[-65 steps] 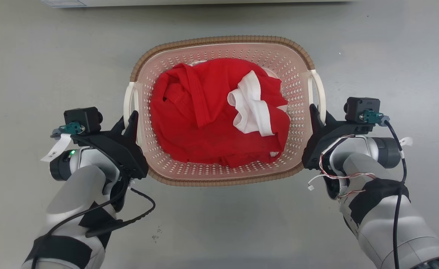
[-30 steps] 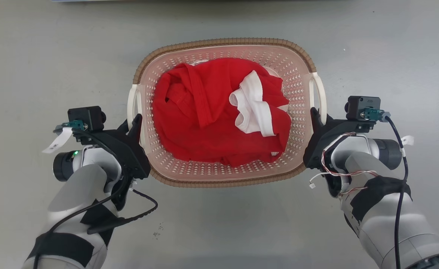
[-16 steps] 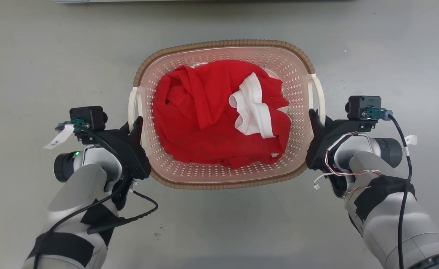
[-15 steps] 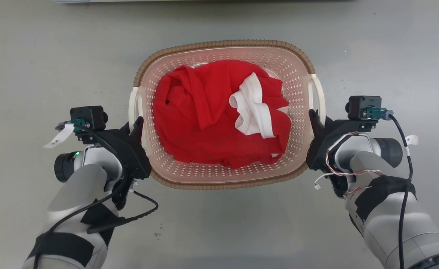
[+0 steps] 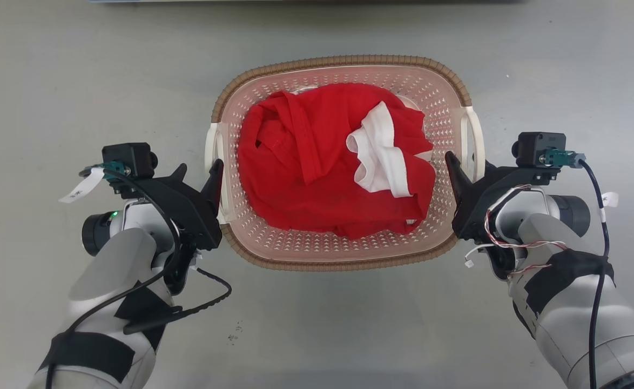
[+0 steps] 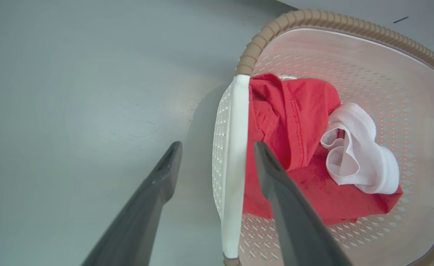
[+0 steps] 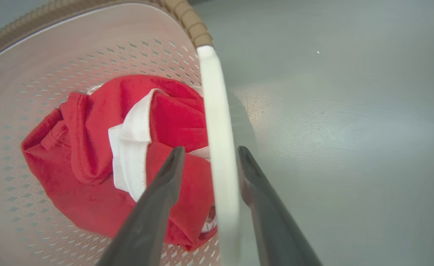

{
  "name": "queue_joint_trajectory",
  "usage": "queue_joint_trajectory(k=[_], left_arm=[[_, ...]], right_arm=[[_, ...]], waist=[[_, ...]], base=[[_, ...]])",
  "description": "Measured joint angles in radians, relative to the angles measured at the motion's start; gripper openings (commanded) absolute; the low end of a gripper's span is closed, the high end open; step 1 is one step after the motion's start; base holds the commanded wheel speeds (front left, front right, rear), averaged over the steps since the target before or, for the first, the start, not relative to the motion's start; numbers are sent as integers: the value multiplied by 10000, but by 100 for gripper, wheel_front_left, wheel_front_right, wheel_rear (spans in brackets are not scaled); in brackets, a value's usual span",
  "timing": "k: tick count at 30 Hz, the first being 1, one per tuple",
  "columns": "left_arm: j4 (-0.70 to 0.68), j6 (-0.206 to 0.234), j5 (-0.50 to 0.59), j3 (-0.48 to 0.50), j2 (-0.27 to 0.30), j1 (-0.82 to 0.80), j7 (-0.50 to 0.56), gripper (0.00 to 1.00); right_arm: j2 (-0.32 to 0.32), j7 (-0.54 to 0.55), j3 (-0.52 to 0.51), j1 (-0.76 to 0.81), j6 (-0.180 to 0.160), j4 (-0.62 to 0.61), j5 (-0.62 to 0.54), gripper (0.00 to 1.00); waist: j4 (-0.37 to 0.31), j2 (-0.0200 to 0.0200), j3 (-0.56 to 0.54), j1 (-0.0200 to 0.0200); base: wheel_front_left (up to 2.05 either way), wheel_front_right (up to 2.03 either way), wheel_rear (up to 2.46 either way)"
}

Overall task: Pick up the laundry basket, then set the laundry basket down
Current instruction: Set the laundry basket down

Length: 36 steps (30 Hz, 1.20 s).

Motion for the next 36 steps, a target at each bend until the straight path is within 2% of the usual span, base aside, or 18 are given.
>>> queue_joint_trajectory(k=[1, 9, 23, 36], left_arm=[[-46, 0, -21, -21, 0, 0, 2, 100], [-320, 0, -81, -297, -42, 39, 90, 100], [-508, 0, 54, -1122, 422, 736, -362, 100], [-968, 0, 451, -1647, 598, 1471, -1574, 100]], right_arm=[[0, 2, 19, 2, 10, -82, 90, 85], [-2, 71, 318, 365, 98, -290, 433, 100], [-27, -748, 349, 612, 190, 8, 472, 100], [-84, -1791, 337, 1647, 309, -138, 466, 100]], waist=[[11, 0, -9, 0], [75, 0, -312, 0], [-7, 0, -1688, 0], [-34, -1, -3426, -2]], base=[[0, 0, 0], [0, 0, 0], [0, 0, 0], [0, 0, 0]])
